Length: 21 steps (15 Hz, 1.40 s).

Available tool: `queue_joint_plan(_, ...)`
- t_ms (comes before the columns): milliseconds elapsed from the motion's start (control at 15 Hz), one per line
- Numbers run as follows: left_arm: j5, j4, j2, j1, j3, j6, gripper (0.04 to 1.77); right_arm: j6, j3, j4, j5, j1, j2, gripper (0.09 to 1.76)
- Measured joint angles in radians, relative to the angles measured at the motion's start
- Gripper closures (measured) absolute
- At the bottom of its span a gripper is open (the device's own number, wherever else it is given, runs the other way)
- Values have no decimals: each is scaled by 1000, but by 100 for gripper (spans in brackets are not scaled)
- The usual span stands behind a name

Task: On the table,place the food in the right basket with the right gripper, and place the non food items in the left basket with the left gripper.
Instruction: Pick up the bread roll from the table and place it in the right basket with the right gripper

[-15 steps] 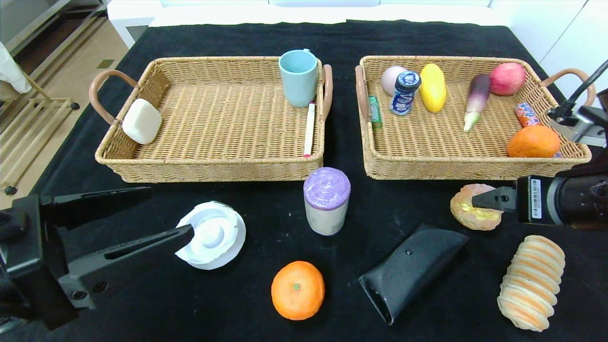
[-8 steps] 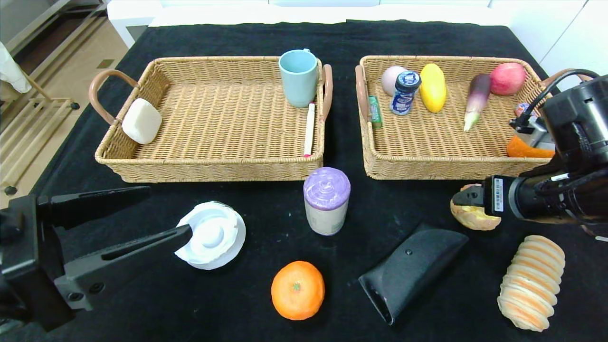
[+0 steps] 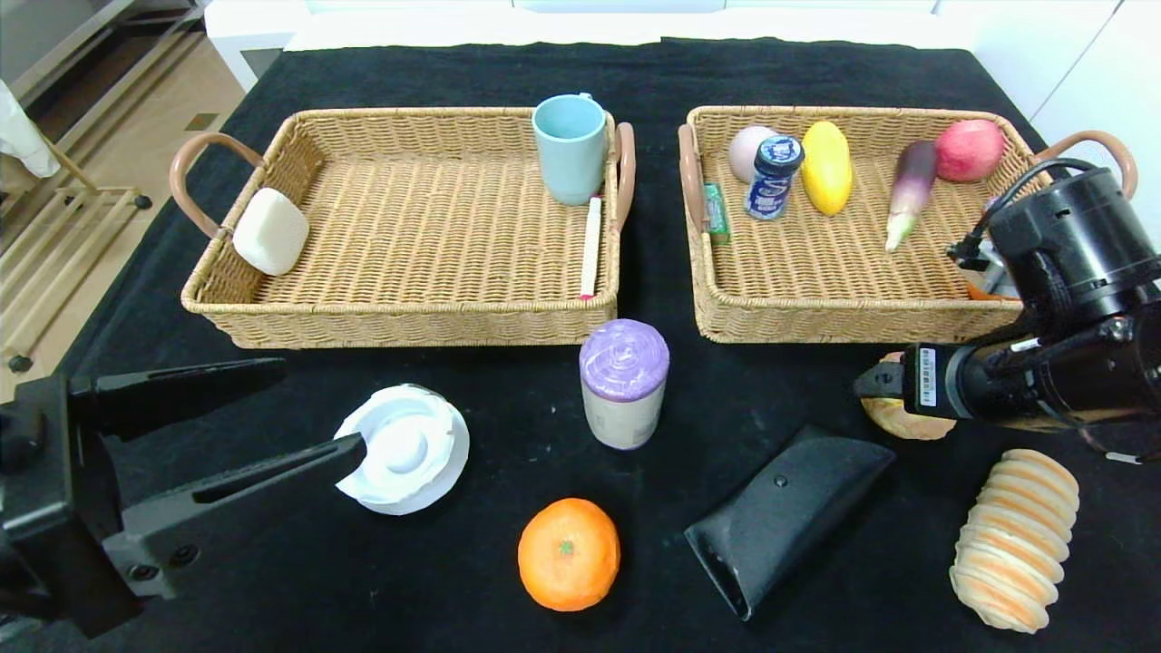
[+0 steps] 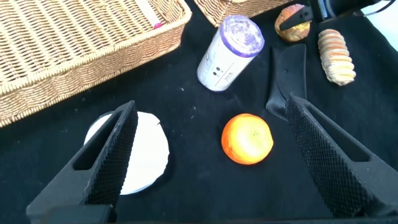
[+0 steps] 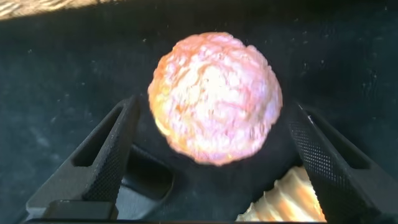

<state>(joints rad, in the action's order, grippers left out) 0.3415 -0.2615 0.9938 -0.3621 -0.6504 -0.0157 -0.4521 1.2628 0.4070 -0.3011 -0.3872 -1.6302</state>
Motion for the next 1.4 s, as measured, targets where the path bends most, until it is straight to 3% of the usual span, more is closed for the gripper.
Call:
queue_joint_plan(133,0,0,-1,0,0,-1,9,-1,-3,-14,0,1,-10,14)
queue_joint_plan(333,0,0,-2,0,0,-1,9,-1,-5,-16,0,1,-18,64)
queue_joint_plan(467,0,0,-5,0,0,-3,9,-1,-6,-17,0,1,-20,78)
queue_joint_plan(800,0,1,-11,0,1,-13,9,-7,-10,-17,0,1,-22,89)
queue_joint_plan(1400,0,1,-11,0,4,-14,9,-7,-11,-12,0,-4,-20,94)
